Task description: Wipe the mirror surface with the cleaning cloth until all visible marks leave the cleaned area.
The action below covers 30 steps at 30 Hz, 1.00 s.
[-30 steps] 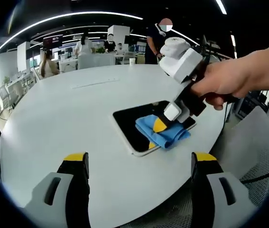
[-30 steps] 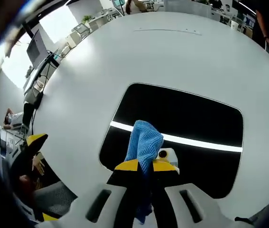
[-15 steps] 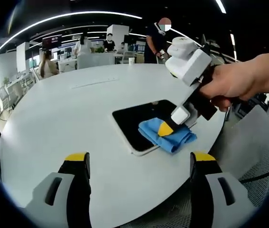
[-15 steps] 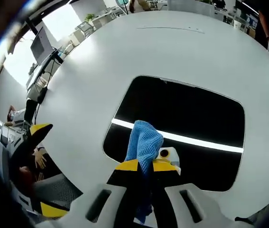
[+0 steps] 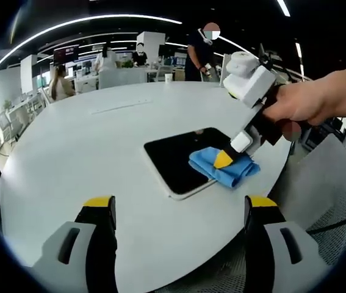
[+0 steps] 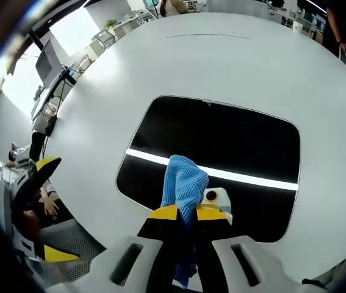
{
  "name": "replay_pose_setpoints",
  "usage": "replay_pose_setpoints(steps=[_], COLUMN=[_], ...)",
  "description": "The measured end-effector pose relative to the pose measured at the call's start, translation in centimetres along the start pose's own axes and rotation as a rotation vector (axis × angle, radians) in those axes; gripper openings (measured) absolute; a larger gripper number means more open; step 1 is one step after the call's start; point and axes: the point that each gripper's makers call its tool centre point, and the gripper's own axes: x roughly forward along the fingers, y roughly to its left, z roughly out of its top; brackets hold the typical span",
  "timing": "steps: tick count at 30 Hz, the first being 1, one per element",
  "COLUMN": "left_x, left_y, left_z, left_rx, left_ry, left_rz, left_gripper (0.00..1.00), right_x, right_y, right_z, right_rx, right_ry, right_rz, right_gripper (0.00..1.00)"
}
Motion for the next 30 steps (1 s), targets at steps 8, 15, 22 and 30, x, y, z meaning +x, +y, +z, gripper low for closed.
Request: replay_pose_setpoints(steps=[8,15,22,30], left_x=[0.0,0.0,0.1,0.1], left_y=[0.0,0.0,0.1,0.2], left_z=[-0.1,0.0,0.0,0.1], left_rx=[0.000,-0.005,-0.008,-0.021], left_ry=[0.002,0.000,-0.004,-0.011], left_rz=[-0.003,-0.001,0.002,0.001], left_gripper=[0.84,0.84,0.84,0.86], right_x=[0.0,0.2,0.9,1.7], right_y=[-0.2,-0.8,-1.6,-2.4], right_z=[0.1,1.4,3.5,5.8], right_rx=[0.008,0.032,0.023,0.016], right_ry=[0.010,0.009,0.002,-0.005], right_rz=[-0.001,-0.001,-0.013,-0.027], right_gripper=[0.02,0.02,0.02,0.02])
